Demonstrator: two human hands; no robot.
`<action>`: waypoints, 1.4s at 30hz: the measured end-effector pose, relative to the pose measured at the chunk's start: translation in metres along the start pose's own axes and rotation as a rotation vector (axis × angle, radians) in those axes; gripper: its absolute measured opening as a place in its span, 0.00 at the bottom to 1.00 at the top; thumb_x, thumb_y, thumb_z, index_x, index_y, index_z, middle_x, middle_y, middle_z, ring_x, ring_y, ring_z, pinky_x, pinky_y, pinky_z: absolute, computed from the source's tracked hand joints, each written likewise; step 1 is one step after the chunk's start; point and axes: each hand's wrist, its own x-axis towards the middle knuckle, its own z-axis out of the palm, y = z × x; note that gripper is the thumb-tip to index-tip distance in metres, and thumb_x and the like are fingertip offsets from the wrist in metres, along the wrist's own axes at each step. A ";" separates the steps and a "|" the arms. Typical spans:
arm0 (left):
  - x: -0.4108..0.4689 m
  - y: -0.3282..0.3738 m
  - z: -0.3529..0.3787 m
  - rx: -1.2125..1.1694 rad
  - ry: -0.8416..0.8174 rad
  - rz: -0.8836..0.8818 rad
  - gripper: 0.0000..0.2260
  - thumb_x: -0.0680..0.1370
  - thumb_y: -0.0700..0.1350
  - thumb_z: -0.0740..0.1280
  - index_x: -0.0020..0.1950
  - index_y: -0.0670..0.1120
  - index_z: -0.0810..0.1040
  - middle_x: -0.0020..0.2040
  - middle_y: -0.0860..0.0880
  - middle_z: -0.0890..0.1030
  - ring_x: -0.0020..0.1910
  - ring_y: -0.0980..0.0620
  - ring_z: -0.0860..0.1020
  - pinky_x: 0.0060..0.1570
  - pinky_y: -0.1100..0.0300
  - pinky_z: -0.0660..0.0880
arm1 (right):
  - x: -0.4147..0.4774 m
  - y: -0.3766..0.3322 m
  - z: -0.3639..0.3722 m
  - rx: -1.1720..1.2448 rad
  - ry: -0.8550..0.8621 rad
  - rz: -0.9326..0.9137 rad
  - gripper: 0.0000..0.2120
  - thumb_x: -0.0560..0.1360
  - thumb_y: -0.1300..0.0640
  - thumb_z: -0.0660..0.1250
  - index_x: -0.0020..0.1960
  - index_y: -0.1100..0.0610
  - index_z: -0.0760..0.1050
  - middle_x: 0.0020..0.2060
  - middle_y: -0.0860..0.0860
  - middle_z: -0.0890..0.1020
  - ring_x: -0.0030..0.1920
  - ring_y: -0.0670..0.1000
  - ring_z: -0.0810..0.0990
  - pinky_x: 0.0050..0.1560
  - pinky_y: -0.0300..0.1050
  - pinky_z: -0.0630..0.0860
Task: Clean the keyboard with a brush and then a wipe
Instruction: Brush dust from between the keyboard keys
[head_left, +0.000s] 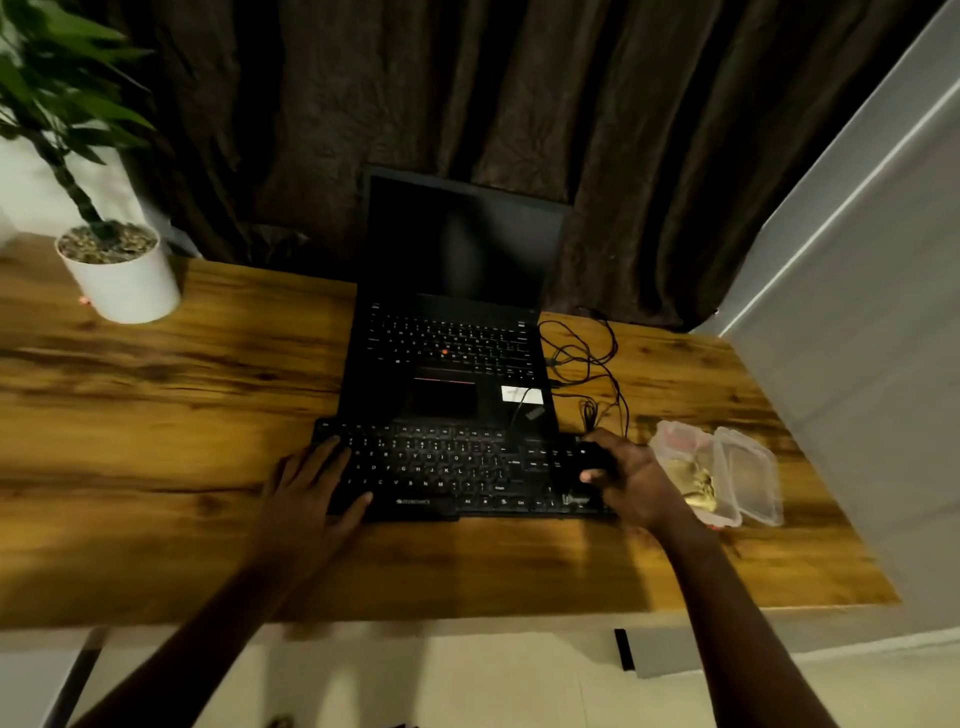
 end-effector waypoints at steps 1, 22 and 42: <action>0.000 -0.012 -0.002 -0.019 -0.047 0.002 0.35 0.77 0.69 0.53 0.73 0.46 0.72 0.75 0.47 0.69 0.72 0.44 0.66 0.70 0.43 0.63 | 0.002 -0.007 0.008 -0.013 -0.011 -0.017 0.22 0.73 0.60 0.72 0.62 0.42 0.72 0.52 0.51 0.81 0.50 0.52 0.81 0.46 0.48 0.82; 0.020 -0.055 0.006 -0.023 -0.069 0.253 0.37 0.77 0.73 0.51 0.64 0.45 0.81 0.68 0.47 0.77 0.66 0.46 0.69 0.64 0.48 0.67 | 0.012 -0.091 0.071 -0.005 0.068 0.114 0.23 0.73 0.54 0.73 0.63 0.38 0.70 0.57 0.56 0.77 0.54 0.54 0.79 0.49 0.47 0.82; 0.017 -0.054 0.012 -0.064 -0.003 0.255 0.34 0.75 0.71 0.55 0.63 0.46 0.81 0.65 0.46 0.79 0.62 0.43 0.77 0.64 0.43 0.63 | 0.036 -0.197 0.146 0.112 0.051 -0.153 0.12 0.77 0.57 0.68 0.59 0.50 0.73 0.47 0.51 0.81 0.46 0.49 0.83 0.42 0.46 0.83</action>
